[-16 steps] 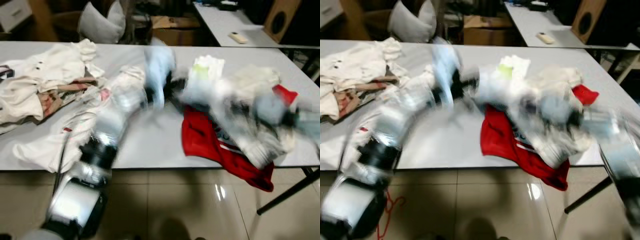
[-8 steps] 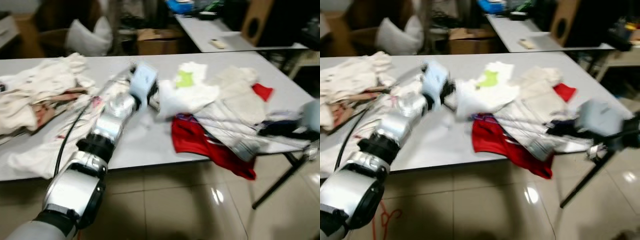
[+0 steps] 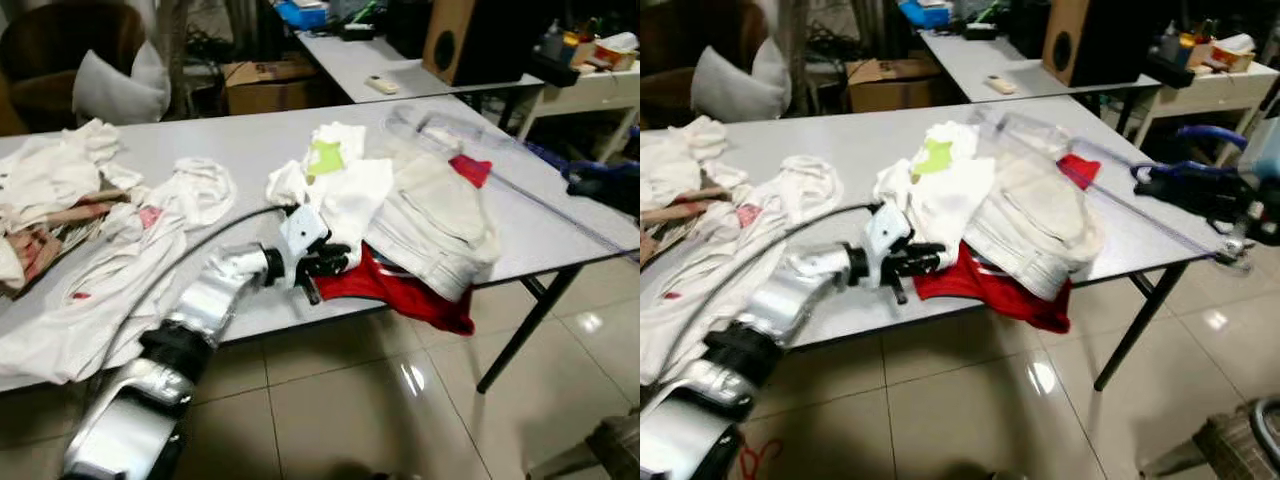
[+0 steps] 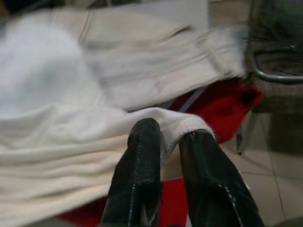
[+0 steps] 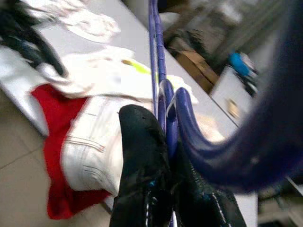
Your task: Hang hanger
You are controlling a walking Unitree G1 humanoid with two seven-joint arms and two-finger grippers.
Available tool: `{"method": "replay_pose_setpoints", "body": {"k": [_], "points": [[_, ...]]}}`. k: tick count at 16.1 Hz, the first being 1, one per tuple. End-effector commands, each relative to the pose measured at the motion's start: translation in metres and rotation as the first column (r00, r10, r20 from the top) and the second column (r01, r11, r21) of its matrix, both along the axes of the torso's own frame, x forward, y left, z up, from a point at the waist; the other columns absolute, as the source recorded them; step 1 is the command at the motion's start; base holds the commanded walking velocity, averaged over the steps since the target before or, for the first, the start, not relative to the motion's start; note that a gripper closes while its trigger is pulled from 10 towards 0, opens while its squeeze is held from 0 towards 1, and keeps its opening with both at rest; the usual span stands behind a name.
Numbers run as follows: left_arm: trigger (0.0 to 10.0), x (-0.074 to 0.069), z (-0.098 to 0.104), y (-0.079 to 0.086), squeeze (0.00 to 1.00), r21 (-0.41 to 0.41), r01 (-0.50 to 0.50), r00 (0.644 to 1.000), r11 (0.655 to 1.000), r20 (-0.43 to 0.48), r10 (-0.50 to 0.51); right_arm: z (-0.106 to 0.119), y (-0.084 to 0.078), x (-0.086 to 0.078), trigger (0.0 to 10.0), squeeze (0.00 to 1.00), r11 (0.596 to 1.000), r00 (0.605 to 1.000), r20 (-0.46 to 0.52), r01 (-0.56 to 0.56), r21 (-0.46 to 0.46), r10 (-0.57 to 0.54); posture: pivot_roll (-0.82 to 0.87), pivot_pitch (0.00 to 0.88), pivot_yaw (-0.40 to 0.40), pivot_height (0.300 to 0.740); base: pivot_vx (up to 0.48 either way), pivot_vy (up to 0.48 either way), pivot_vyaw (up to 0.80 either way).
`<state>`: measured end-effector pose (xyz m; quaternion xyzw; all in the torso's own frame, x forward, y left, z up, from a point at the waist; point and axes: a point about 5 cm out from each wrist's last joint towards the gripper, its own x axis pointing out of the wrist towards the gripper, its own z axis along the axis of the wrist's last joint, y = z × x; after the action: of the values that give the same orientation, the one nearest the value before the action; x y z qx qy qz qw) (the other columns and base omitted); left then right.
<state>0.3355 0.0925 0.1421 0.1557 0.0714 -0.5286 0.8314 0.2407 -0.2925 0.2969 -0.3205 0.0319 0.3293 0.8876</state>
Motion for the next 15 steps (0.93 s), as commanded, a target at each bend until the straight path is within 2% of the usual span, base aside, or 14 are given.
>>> {"method": "replay_pose_setpoints", "body": {"k": [1,2,3,5,6,7,8,9,10,11,12,13,14,15], "points": [[10.0,-0.006,0.008,-0.002,1.0,0.013,0.065,0.998,0.998,0.017,-0.065,-0.003,0.002,0.004,10.0,0.0,0.999,0.999,0.002,0.036,0.018,-0.036,-0.21,0.0,0.024,0.74,0.0,0.0,0.0],[10.0,-0.018,0.026,0.013,1.0,0.173,0.146,0.983,0.974,0.083,-0.162,-0.015,0.013,0.011,10.0,0.0,0.994,0.998,0.005,0.061,0.095,-0.061,-0.2,0.0,0.024,0.74,0.0,0.0,0.0],[10.0,-0.021,0.034,0.018,1.0,0.187,0.151,0.981,0.971,0.09,-0.17,-0.018,0.017,0.012,10.0,0.0,0.991,0.998,0.006,0.062,0.119,-0.063,-0.2,0.0,0.024,0.74,0.0,0.0,0.0],[10.0,-0.03,0.059,0.028,1.0,0.124,0.158,0.982,0.98,0.088,-0.169,-0.025,0.029,0.016,10.0,0.0,0.98,0.997,0.013,0.077,0.184,-0.081,-0.18,0.0,0.025,0.74,0.0,0.0,0.0],[10.0,-0.04,0.081,0.034,1.0,-0.003,0.163,0.984,0.987,0.075,-0.162,-0.029,0.038,0.02,10.0,0.0,0.963,0.993,0.028,0.102,0.248,-0.112,-0.17,0.0,0.026,0.74,0.0,0.0,0.0],[10.0,-0.046,0.091,0.038,1.0,-0.059,0.158,0.985,0.986,0.081,-0.153,-0.031,0.042,0.021,10.0,0.0,0.949,0.991,0.022,0.118,0.293,-0.13,-0.17,0.0,0.026,0.74,0.0,0.0,0.0],[10.0,-0.056,0.105,0.048,1.0,-0.132,0.118,0.989,0.984,0.105,-0.105,-0.033,0.055,0.022,10.0,0.0,0.923,0.987,0.039,0.133,0.362,-0.158,-0.16,0.0,0.019,0.74,0.0,0.0,0.0],[10.0,-0.058,0.105,0.052,1.0,-0.137,0.092,0.99,0.986,0.116,-0.076,-0.035,0.06,0.023,10.0,0.0,0.911,0.984,0.043,0.143,0.387,-0.173,-0.16,0.0,0.019,0.74,0.0,0.0,0.0],[10.0,-0.057,0.103,0.056,0.88,-0.092,0.041,0.986,0.995,0.168,-0.025,-0.037,0.063,0.023,10.0,0.0,0.908,0.981,0.051,0.15,0.39,-0.185,-0.16,0.0,0.019,0.74,0.0,0.0,0.0],[10.0,-0.053,0.102,0.061,0.36,-0.083,-0.037,0.982,0.996,0.182,0.052,-0.036,0.067,0.024,10.0,0.0,0.893,0.978,0.057,0.16,0.421,-0.201,-0.15,0.0,0.015,0.74,0.0,0.0,0.0],[10.0,-0.044,0.102,0.067,0.0,-0.155,-0.175,0.963,0.972,0.177,0.202,-0.035,0.075,0.026,10.0,0.0,0.866,0.973,0.065,0.165,0.471,-0.221,-0.15,0.0,0.014,0.74,0.0,0.0,0.0],[10.0,-0.04,0.104,0.07,0.0,-0.225,-0.256,0.939,0.94,0.174,0.297,-0.034,0.082,0.026,10.0,0.0,0.851,0.97,0.065,0.172,0.496,-0.234,-0.15,0.0,0.014,0.74,0.0,0.0,0.0],[10.0,-0.037,0.101,0.073,0.0,-0.29,-0.37,0.895,0.883,0.146,0.423,-0.041,0.092,0.026,10.0,0.0,0.816,0.959,0.043,0.213,0.538,-0.279,-0.15,0.0,0.014,0.74,0.0,0.0,0.0],[10.0,-0.037,0.099,0.073,0.0,-0.31,-0.402,0.88,0.861,0.129,0.457,-0.044,0.093,0.027,10.0,0.0,0.801,0.95,0.033,0.244,0.547,-0.312,-0.15,0.0,0.014,0.74,0.0,0.0,0.0]]}}
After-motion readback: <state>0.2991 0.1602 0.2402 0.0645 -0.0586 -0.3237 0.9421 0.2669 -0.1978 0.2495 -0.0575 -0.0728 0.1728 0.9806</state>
